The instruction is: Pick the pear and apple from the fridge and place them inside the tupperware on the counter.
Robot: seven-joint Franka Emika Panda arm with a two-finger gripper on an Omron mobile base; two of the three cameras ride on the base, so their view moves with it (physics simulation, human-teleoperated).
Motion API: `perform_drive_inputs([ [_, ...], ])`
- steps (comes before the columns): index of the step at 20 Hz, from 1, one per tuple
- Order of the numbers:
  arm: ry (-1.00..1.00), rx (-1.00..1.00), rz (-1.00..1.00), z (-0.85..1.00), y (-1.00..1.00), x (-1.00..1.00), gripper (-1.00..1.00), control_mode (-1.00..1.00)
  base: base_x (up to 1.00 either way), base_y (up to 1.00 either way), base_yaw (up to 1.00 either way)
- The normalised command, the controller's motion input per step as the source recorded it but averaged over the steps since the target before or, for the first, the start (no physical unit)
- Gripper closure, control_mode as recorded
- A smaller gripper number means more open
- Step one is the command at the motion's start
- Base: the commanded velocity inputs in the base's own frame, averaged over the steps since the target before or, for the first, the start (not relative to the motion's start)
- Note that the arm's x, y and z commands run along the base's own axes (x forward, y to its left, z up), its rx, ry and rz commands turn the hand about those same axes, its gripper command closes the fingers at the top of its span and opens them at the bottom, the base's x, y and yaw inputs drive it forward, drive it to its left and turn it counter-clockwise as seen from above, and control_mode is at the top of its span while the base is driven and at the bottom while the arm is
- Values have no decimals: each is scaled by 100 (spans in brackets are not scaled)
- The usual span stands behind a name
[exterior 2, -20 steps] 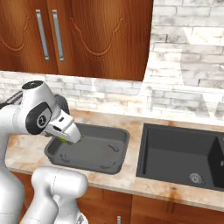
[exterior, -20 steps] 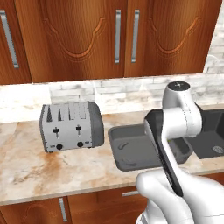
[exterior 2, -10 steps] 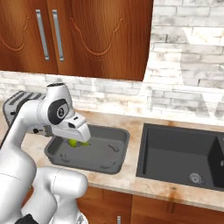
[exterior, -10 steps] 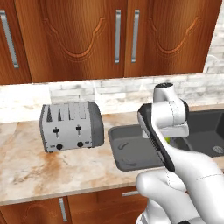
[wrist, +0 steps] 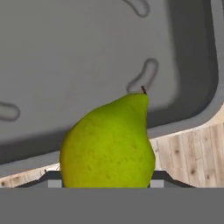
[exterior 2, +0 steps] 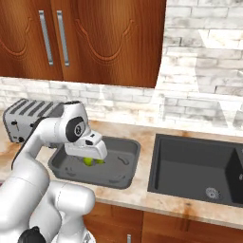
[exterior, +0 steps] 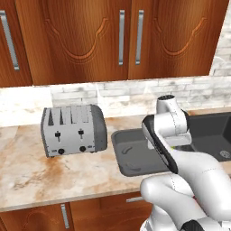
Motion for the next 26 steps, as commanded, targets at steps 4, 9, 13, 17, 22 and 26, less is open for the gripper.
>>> perform_drive_inputs([
  [4, 1, 0, 12, -37, -24, 22, 100, -100, 0, 0, 0],
  [9, 5, 0, 13, -33, -22, 31, 100, -100, 0, 0, 0],
  [13, 6, 13, 18, -29, -18, 50, 100, -100, 0, 0, 0],
  [17, 10, 3, 18, -38, -9, 48, 100, -100, 0, 0, 0],
  [22, 11, 0, 16, -44, -7, 38, 100, -100, 0, 0, 0],
  [26, 25, 0, 7, -44, 0, 39, 100, -100, 0, 0, 0],
])
